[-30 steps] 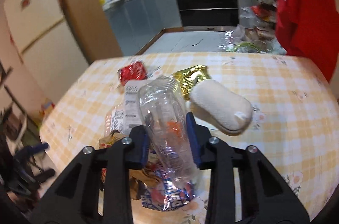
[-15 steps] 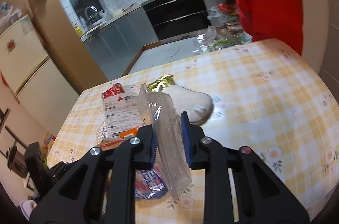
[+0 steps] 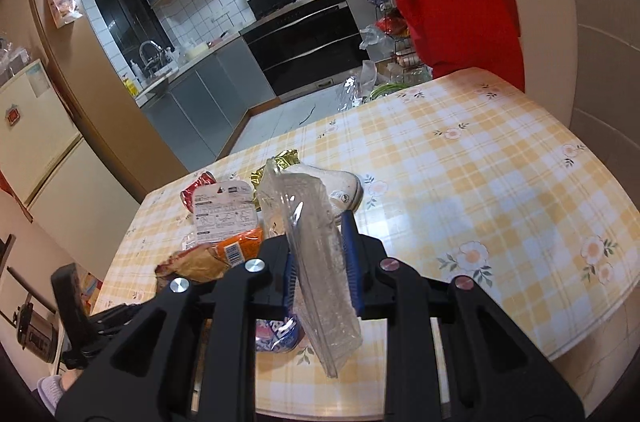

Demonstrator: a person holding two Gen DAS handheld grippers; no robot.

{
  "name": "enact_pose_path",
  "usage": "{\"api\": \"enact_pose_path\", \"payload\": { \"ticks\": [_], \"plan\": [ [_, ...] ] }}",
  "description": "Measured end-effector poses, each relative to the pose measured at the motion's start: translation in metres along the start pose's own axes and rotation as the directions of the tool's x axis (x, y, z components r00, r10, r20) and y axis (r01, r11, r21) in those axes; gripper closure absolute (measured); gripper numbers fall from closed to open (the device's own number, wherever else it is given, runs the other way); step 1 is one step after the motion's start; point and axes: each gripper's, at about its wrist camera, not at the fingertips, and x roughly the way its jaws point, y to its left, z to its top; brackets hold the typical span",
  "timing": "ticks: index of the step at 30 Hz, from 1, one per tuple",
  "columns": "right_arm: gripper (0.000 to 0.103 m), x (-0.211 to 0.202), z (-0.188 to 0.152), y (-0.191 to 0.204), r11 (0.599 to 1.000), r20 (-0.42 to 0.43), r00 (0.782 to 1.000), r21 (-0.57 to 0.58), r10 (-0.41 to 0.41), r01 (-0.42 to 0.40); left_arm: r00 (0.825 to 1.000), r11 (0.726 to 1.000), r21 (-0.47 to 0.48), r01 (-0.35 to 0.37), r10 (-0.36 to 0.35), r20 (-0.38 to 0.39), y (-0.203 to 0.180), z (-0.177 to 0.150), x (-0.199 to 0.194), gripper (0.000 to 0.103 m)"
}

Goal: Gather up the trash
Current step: 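Grasp the brown paper bag with the left tool while the right tool holds the container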

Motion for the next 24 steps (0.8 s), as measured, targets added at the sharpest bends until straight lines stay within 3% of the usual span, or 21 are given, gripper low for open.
{"api": "enact_pose_path", "payload": {
  "ticks": [12,24],
  "plan": [
    [0.079,-0.047,-0.016,0.03,0.999,0.038,0.998,-0.011,0.046,-0.045,0.989,0.999,0.047,-0.002,-0.004,0.148,-0.013,-0.013,-0.123,0.064],
    [0.079,-0.102,-0.034,0.055,0.998,0.071,0.996,-0.033,0.061,-0.059,0.993,0.996,0.067,0.052,-0.058,0.102,-0.031,-0.073,-0.182,0.063]
  ]
}}
